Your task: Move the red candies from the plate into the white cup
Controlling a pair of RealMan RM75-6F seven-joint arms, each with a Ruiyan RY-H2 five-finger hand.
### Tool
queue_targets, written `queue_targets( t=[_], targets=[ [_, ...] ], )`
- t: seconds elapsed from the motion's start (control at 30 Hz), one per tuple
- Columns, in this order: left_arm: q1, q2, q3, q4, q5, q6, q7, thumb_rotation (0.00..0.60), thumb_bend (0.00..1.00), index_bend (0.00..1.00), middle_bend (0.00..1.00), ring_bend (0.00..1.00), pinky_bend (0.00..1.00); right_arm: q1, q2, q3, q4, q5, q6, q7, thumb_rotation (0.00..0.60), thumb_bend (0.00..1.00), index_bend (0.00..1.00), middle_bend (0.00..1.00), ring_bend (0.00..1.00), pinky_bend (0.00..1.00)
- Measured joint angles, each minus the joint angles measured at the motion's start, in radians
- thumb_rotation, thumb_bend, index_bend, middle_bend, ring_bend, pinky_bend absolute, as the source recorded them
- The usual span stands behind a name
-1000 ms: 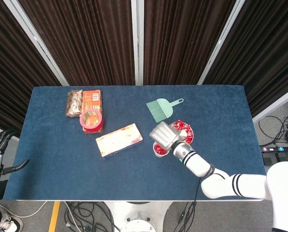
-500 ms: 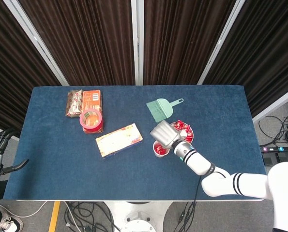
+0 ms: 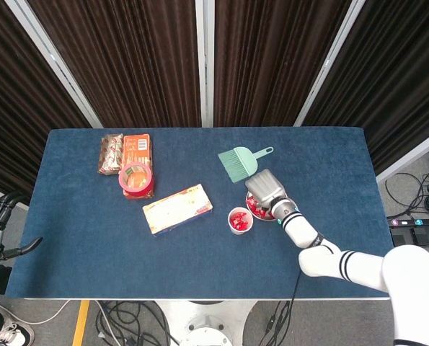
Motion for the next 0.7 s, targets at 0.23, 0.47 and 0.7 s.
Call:
queue_targets(
  t=[0.23,0.47,0.7],
  targets=[
    [0.0,0.0,0.0,0.002,-0.003,-0.003,0.003,0.163,0.09,0.17,0.16,0.1,0.2,-0.023,-0.093,0.007,0.165,0.008,-0.076,0.077,0.6,0.04,0.5,1.0,1.0,1.0],
    [-0.001,-0.001,0.0,0.006,-0.005,-0.008,0.002,0.16,0.09,0.17,0.16,0.1,0.2,-0.036,-0.136,0.032,0.229,-0.043,-0.094,0.135,0.6,0.06,0.5,1.0,1.0,1.0],
    [-0.004,0.0,-0.003,0.01,-0.007,-0.012,0.0,0.16,0.09,0.17,0.16,0.1,0.2,-0.04,-0.156,0.056,0.267,-0.086,-0.099,0.166,0.6,0.07,0.5,1.0,1.0,1.0]
  ],
)
